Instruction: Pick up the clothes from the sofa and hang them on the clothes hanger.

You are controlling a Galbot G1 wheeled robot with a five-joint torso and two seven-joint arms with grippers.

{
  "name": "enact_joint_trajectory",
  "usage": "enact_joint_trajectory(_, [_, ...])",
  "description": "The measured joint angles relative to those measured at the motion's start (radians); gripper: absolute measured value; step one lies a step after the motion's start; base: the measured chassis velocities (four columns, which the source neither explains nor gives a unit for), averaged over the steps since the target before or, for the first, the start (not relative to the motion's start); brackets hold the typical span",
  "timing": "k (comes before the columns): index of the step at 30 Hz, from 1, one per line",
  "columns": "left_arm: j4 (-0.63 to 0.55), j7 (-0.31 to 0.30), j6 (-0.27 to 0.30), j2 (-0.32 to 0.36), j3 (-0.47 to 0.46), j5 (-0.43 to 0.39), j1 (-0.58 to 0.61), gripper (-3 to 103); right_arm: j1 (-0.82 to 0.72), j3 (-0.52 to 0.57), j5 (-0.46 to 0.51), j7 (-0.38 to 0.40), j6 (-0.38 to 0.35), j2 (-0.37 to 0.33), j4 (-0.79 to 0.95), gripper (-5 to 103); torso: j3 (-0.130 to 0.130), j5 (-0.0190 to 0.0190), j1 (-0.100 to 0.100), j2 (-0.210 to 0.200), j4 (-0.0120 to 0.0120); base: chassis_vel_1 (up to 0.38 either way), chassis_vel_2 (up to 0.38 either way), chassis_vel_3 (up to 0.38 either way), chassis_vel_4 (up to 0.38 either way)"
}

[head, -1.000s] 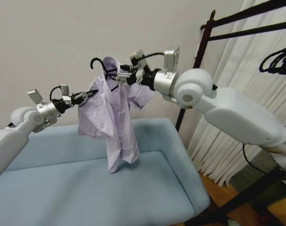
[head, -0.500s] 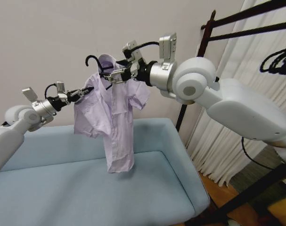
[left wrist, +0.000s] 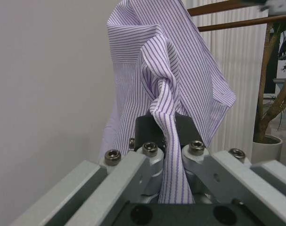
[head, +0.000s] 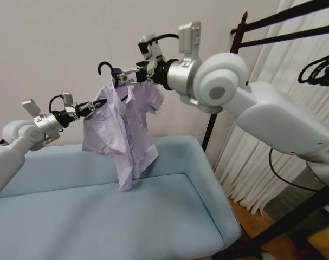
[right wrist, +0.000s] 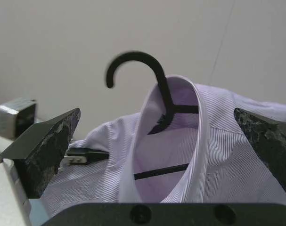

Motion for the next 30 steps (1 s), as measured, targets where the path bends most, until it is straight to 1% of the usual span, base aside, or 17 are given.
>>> enact_joint_trajectory(1, [0.0,0.0,0.0,0.0,0.0,0.0,0.0,2,0.0,0.0,0.0,0.0,0.0,0.0,0.0,100,0.0,0.0,0.0,0.0,0.0,0.0,0.0,0.0,0.0])
enact_joint_trajectory(4, [-0.013,0.001,0.0,0.005,0.0,-0.001,-0.004,2,-0.023,0.007,0.01,0.053,-0.005,0.034,-0.032,100,0.0,0.0003,0.0,0.0,0.0,0.0,0.0,0.0,0.0])
enact_joint_trajectory(7, [-0.016,0.003,0.001,0.008,0.0,-0.002,-0.005,2,-0.035,0.007,0.005,0.061,-0.018,0.037,-0.043,100,0.0,0.0002,0.0,0.0,-0.0001,0.0,0.0,0.0,0.0])
enact_joint_trajectory(8, [-0.017,0.005,0.001,0.01,-0.001,-0.002,-0.004,2,-0.04,0.004,-0.001,0.058,-0.021,0.033,-0.046,101,0.0,0.0002,0.0,0.0,-0.0002,0.0,0.0,0.0,0.0])
enact_joint_trajectory(10, [-0.019,0.01,0.001,0.014,-0.003,-0.005,-0.002,2,-0.053,-0.005,-0.009,0.05,-0.023,0.021,-0.044,92,0.0,0.0004,0.0,0.0,-0.0004,0.0,0.0,0.0,0.0])
enact_joint_trajectory(12, [-0.02,0.013,0.001,0.015,-0.003,-0.005,-0.001,2,-0.057,-0.007,-0.011,0.048,-0.023,0.019,-0.042,92,0.0,0.0005,0.0,0.0,-0.0004,0.0,0.0,0.0,0.0])
enact_joint_trajectory(16, [-0.023,0.019,0.002,0.015,-0.003,-0.008,-0.001,2,-0.066,-0.01,-0.019,0.038,-0.018,0.024,-0.042,71,0.0,0.0004,0.0,0.0,-0.0004,0.0,0.0,0.0,0.0])
enact_joint_trajectory(18, [-0.023,0.02,0.002,0.015,-0.003,-0.008,-0.002,2,-0.066,-0.01,-0.019,0.035,-0.017,0.025,-0.044,71,0.0,0.0004,0.0,0.0,-0.0003,0.0,0.0,0.0,0.0])
enact_joint_trajectory(21, [-0.025,0.025,0.003,0.015,-0.004,-0.009,0.002,2,-0.066,-0.013,-0.022,0.027,-0.012,0.027,-0.048,54,0.0,0.0004,0.0,0.0,-0.0001,0.0,0.0,0.0,0.0])
enact_joint_trajectory(22, [-0.025,0.025,0.003,0.015,-0.004,-0.009,0.002,2,-0.066,-0.013,-0.022,0.027,-0.012,0.027,-0.048,54,0.0,0.0004,0.0,0.0,-0.0001,0.0,0.0,0.0,0.0])
enact_joint_trajectory(23, [-0.025,0.028,0.003,0.016,-0.004,-0.009,0.003,2,-0.066,-0.013,-0.023,0.026,-0.011,0.027,-0.048,48,0.0,0.0003,0.0,0.0,-0.0002,0.0,0.0,0.0,0.0])
enact_joint_trajectory(24, [-0.025,0.031,0.003,0.017,-0.005,-0.009,0.005,2,-0.066,-0.013,-0.023,0.026,-0.01,0.025,-0.047,48,0.0,0.0003,0.0,0.0,-0.0002,0.0,0.0,0.0,0.0])
enact_joint_trajectory(27, [-0.025,0.038,0.003,0.019,-0.006,-0.009,0.005,2,-0.07,-0.013,-0.032,0.024,-0.008,0.021,-0.05,33,0.0,0.0004,0.0,0.0,-0.0002,0.0,0.0,0.0,0.0])
enact_joint_trajectory(28, [-0.025,0.038,0.003,0.019,-0.006,-0.009,0.005,2,-0.07,-0.013,-0.032,0.024,-0.008,0.021,-0.05,33,0.0,0.0004,0.0,0.0,-0.0002,0.0,0.0,0.0,0.0])
enact_joint_trajectory(29, [-0.024,0.039,0.003,0.02,-0.005,-0.009,0.004,2,-0.071,-0.013,-0.033,0.023,-0.008,0.02,-0.05,27,0.0,0.0004,0.0,0.0,-0.0003,0.0,0.0,0.0,0.0])
enact_joint_trajectory(30, [-0.024,0.04,0.003,0.019,-0.005,-0.009,0.003,2,-0.072,-0.012,-0.034,0.022,-0.008,0.02,-0.051,27,0.0,0.0004,0.0,0.0,-0.0002,0.0,0.0,0.0,0.0])
